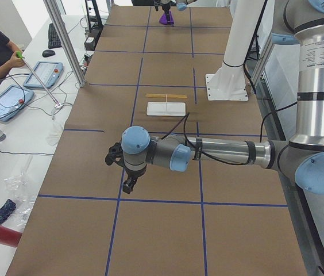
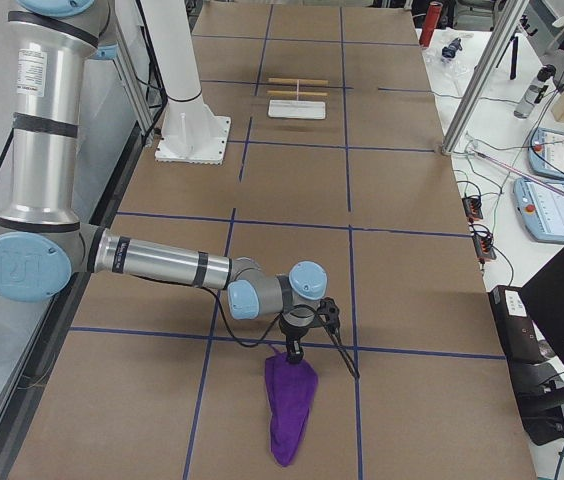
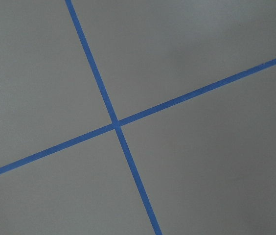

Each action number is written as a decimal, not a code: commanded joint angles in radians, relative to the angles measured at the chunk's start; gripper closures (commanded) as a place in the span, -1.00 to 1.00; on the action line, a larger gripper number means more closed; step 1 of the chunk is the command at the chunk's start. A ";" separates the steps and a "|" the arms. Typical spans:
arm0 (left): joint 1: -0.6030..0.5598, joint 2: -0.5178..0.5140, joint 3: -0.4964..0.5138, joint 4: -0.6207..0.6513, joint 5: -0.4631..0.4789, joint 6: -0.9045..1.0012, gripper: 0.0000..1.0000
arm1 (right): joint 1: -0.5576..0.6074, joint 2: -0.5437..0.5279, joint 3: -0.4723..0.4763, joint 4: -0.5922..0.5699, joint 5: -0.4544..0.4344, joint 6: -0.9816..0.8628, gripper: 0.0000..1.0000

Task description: Hang towel on rack

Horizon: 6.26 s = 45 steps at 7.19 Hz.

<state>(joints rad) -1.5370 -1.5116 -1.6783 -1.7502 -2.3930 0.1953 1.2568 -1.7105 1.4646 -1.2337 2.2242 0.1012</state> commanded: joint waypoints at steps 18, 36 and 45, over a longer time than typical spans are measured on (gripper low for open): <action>0.480 -0.351 -0.146 -0.505 -0.063 -1.592 -1.00 | -0.147 0.570 0.758 -0.463 0.226 1.023 1.00; 0.848 -0.779 -0.038 -0.509 0.103 -2.470 -0.66 | -0.284 0.825 0.738 -0.388 0.178 1.267 1.00; 0.853 -0.768 -0.051 -0.588 0.143 -2.479 1.00 | -0.287 0.792 0.760 -0.386 0.178 1.264 -1.00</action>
<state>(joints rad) -0.6841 -2.2808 -1.7274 -2.3368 -2.2578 -2.2842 0.9697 -0.9031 2.2209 -1.6204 2.4039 1.3662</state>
